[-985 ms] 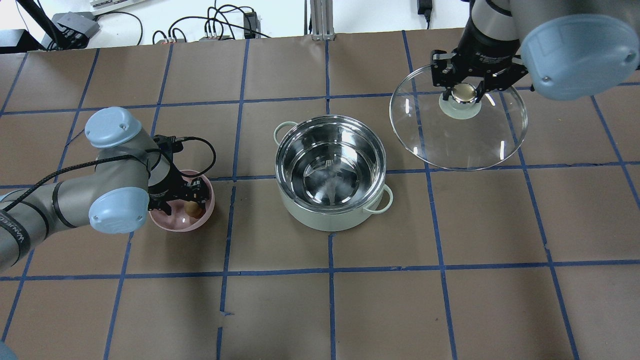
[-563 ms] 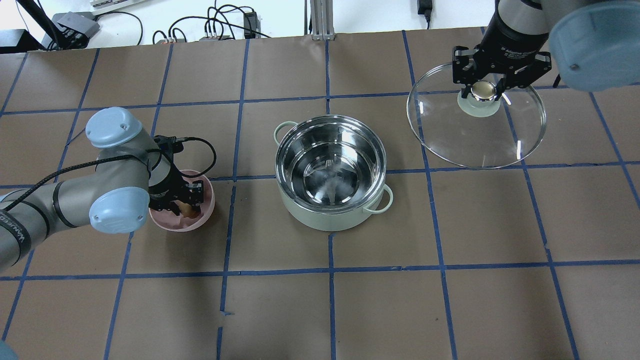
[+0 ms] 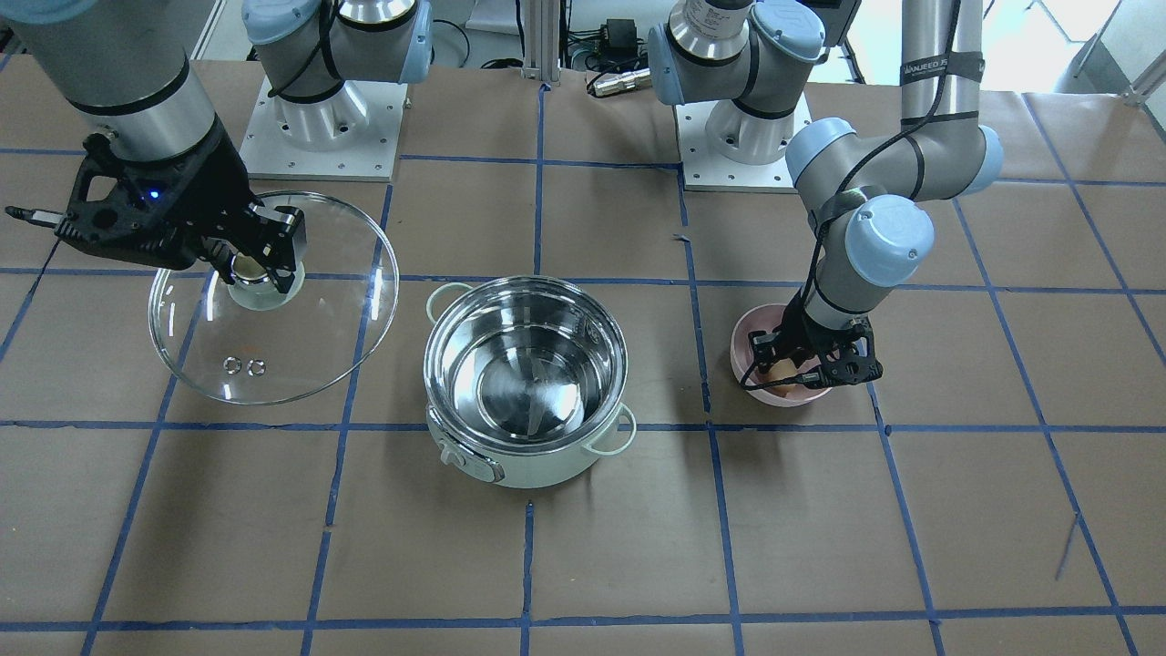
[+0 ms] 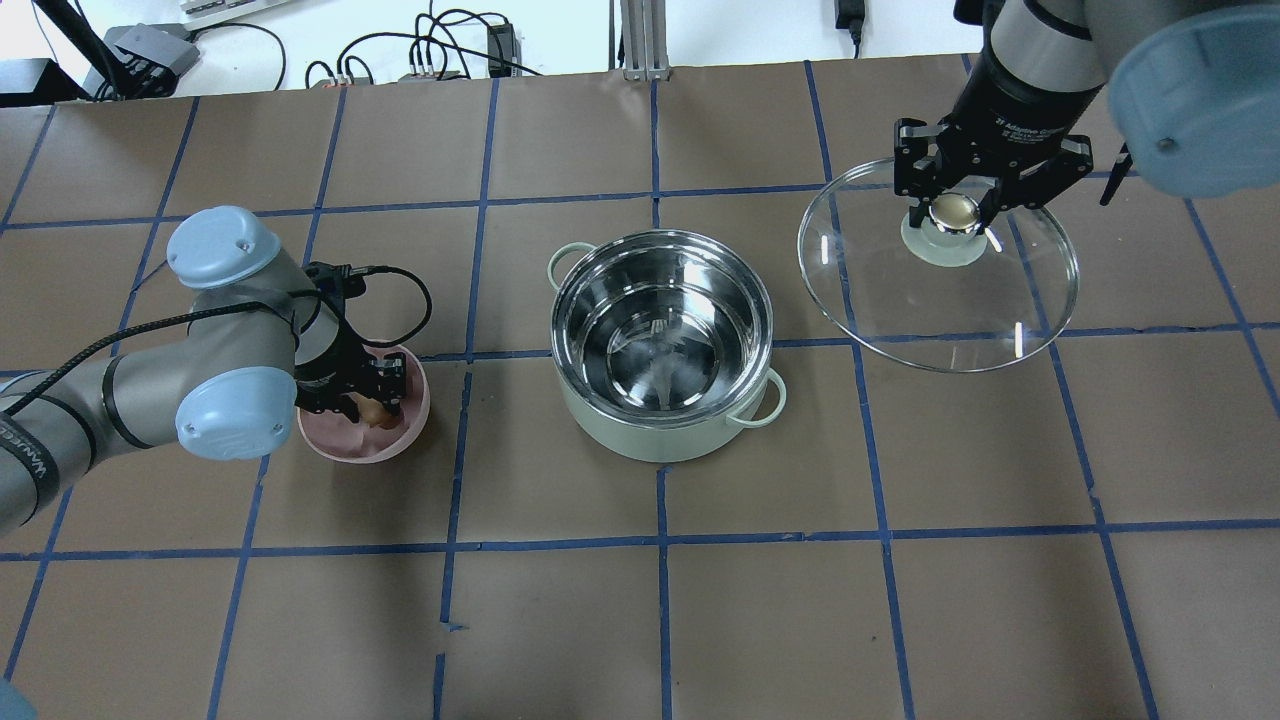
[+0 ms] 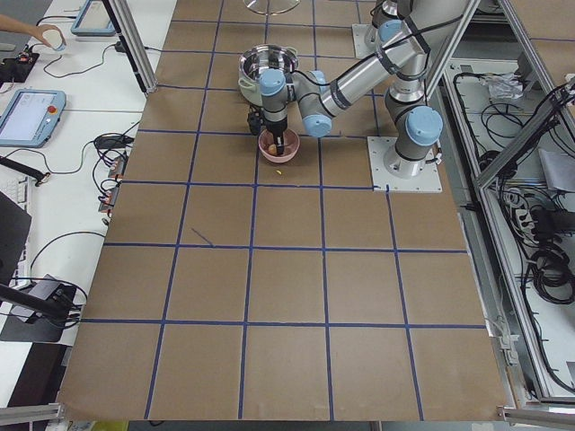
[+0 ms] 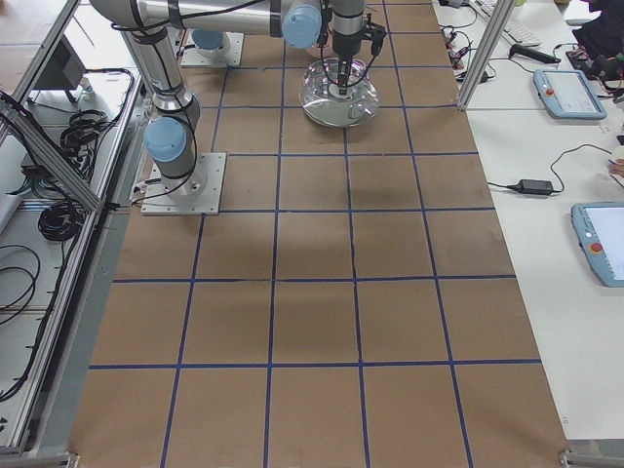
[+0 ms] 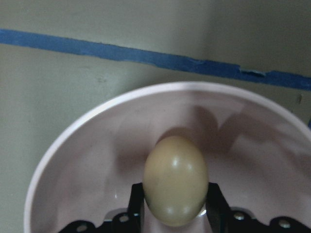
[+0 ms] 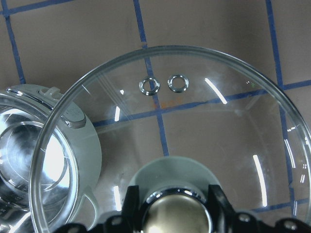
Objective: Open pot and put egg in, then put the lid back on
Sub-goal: 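Close the left gripper on the egg in the pink bowl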
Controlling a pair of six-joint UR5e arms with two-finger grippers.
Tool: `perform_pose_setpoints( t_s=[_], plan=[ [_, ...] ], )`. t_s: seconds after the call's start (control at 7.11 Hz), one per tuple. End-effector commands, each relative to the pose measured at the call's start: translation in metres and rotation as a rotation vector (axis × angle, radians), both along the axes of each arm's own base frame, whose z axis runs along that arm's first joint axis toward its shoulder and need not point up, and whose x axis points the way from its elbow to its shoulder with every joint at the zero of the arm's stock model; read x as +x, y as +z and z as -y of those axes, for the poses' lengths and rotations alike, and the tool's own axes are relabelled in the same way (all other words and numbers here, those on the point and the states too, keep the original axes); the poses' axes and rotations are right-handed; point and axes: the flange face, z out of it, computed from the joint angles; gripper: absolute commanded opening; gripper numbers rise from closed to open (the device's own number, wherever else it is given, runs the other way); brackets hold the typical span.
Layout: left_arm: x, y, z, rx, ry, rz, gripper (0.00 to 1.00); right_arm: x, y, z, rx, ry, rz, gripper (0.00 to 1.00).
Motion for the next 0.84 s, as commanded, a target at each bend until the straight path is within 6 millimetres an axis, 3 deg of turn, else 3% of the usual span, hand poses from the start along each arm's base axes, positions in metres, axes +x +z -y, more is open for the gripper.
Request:
perform_pose_setpoints(
  t_s=[0.0, 0.14, 0.42, 0.7],
  plan=[
    [0.002, 0.011, 0.01, -0.023, -0.002, 0.002, 0.15, 0.002, -0.001, -0.001, 0.002, 0.001, 0.008, 0.16],
    [0.003, 0.026, 0.017, -0.023, 0.004, 0.004, 0.15, 0.001, 0.002, 0.0, -0.004, 0.003, 0.007, 0.16],
    [-0.011, 0.079, 0.035, 0.019, -0.007, -0.003, 0.15, 0.0, 0.019, 0.001, -0.028, 0.005, -0.009, 0.17],
    [-0.055, 0.133, 0.041, -0.018, -0.04, -0.031, 0.15, 0.0, 0.016, 0.001, -0.022, 0.005, -0.008, 0.17]
  ],
)
